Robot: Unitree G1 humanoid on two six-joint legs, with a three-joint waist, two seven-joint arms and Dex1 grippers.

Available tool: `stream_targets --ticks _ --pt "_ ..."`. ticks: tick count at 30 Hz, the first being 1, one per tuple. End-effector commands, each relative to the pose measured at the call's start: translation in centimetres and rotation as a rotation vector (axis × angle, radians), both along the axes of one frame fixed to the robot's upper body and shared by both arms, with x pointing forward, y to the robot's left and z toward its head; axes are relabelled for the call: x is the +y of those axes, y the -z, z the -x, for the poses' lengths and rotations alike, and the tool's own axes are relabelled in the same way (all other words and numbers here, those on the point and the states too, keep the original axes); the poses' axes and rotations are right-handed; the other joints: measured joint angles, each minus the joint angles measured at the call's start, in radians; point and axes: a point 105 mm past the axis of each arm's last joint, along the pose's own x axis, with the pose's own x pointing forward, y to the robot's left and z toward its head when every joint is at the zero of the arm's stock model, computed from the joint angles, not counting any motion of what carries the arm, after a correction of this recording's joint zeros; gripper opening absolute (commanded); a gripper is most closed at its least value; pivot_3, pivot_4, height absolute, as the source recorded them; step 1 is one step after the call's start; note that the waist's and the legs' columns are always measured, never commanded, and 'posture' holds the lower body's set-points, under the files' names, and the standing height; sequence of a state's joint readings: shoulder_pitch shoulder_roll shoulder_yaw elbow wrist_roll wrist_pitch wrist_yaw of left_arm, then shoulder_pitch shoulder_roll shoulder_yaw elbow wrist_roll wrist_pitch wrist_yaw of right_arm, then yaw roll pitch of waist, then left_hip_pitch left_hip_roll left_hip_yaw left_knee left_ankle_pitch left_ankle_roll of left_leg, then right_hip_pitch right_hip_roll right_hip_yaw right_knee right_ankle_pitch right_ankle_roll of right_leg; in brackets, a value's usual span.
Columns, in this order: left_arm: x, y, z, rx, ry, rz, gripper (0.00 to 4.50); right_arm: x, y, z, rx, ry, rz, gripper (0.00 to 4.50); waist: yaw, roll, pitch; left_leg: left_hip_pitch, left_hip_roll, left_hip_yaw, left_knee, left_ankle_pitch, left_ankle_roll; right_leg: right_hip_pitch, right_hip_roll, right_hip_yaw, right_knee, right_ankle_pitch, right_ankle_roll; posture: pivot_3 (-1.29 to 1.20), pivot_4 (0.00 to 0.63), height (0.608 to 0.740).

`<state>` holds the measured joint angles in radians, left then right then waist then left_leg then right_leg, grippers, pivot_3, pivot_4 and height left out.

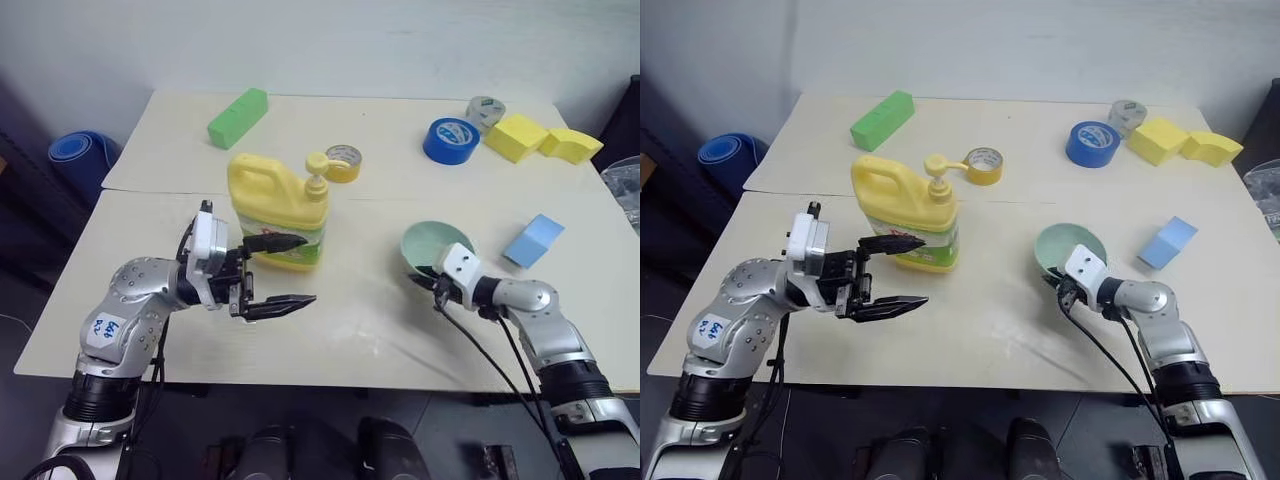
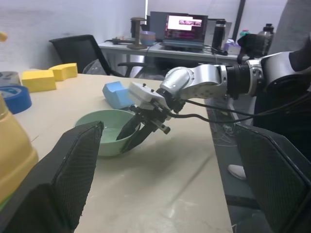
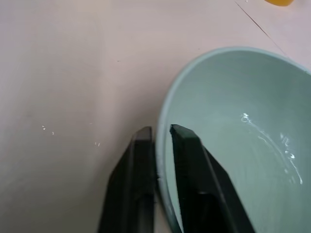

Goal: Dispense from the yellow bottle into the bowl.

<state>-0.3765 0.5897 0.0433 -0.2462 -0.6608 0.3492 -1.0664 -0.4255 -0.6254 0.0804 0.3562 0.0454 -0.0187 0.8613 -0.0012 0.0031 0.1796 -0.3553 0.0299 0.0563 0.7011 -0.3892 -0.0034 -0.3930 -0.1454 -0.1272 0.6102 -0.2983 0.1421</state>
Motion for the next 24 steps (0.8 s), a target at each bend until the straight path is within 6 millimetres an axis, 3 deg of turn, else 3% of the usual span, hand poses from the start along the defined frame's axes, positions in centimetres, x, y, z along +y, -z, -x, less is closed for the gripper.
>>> stream_targets --ticks 1,4,7,8,11,15,23,24 --pt "0.6 -1.5 -0.1 -0.040 -0.022 0.028 4.50 0.1 -0.3 0.1 -0.004 -0.028 0.006 0.08 -0.002 0.000 0.000 0.000 0.000 0.000 0.000 0.000 0.000 0.000 0.000 0.000 0.000 0.000 0.000 0.00 0.150 0.740" --pt "0.8 -2.4 0.1 -0.039 -0.010 0.037 4.50 0.4 -1.8 0.1 -0.040 -0.074 0.022 0.08 -0.003 0.000 0.000 0.000 0.000 0.000 0.000 0.000 0.000 0.000 0.000 0.000 0.000 0.000 0.000 0.00 0.150 0.740" --pt "1.0 -4.9 -0.3 -0.066 -0.023 0.111 4.50 1.5 -4.3 0.5 -0.073 -0.158 0.043 0.08 0.000 0.000 0.000 -0.001 0.000 0.000 0.000 0.000 0.000 0.000 0.000 0.000 0.000 0.000 0.000 0.00 0.150 0.740" --pt "1.2 -6.3 -0.9 -0.097 -0.046 0.142 4.32 2.2 -5.7 0.9 -0.091 -0.209 0.083 0.03 0.000 0.000 0.000 -0.001 0.000 0.000 0.001 0.000 0.000 0.000 0.000 0.000 0.000 0.000 0.000 0.00 0.150 0.740" --pt "1.0 -9.9 -3.0 -0.178 -0.135 0.181 3.60 4.5 -9.9 1.9 -0.109 -0.313 0.150 0.00 -0.001 0.002 0.001 -0.001 0.000 -0.001 0.002 0.000 0.000 -0.001 0.000 0.000 0.001 0.000 0.000 0.00 0.150 0.740" --pt "-0.3 -11.9 -5.7 -0.203 -0.230 0.169 2.37 7.2 -13.3 2.9 -0.103 -0.371 0.184 0.00 -0.001 0.001 0.001 -0.001 0.000 -0.002 0.001 0.000 0.000 0.000 0.000 -0.001 0.002 0.000 0.000 0.00 0.150 0.740" --pt "-2.9 -11.1 -7.8 -0.181 -0.220 0.082 0.02 10.5 -16.0 2.7 -0.083 -0.399 0.181 0.00 -0.004 0.001 0.001 -0.002 -0.001 -0.002 0.000 0.000 0.000 -0.001 0.000 -0.003 0.001 0.000 0.000 0.00 0.150 0.740" --pt "-3.1 -11.0 -7.8 -0.180 -0.210 0.076 0.02 10.7 -16.2 2.7 -0.081 -0.397 0.174 0.00 -0.004 0.001 0.001 -0.003 -0.001 -0.002 0.000 0.000 0.000 -0.002 0.000 -0.003 0.001 0.000 0.000 0.00 0.150 0.740"
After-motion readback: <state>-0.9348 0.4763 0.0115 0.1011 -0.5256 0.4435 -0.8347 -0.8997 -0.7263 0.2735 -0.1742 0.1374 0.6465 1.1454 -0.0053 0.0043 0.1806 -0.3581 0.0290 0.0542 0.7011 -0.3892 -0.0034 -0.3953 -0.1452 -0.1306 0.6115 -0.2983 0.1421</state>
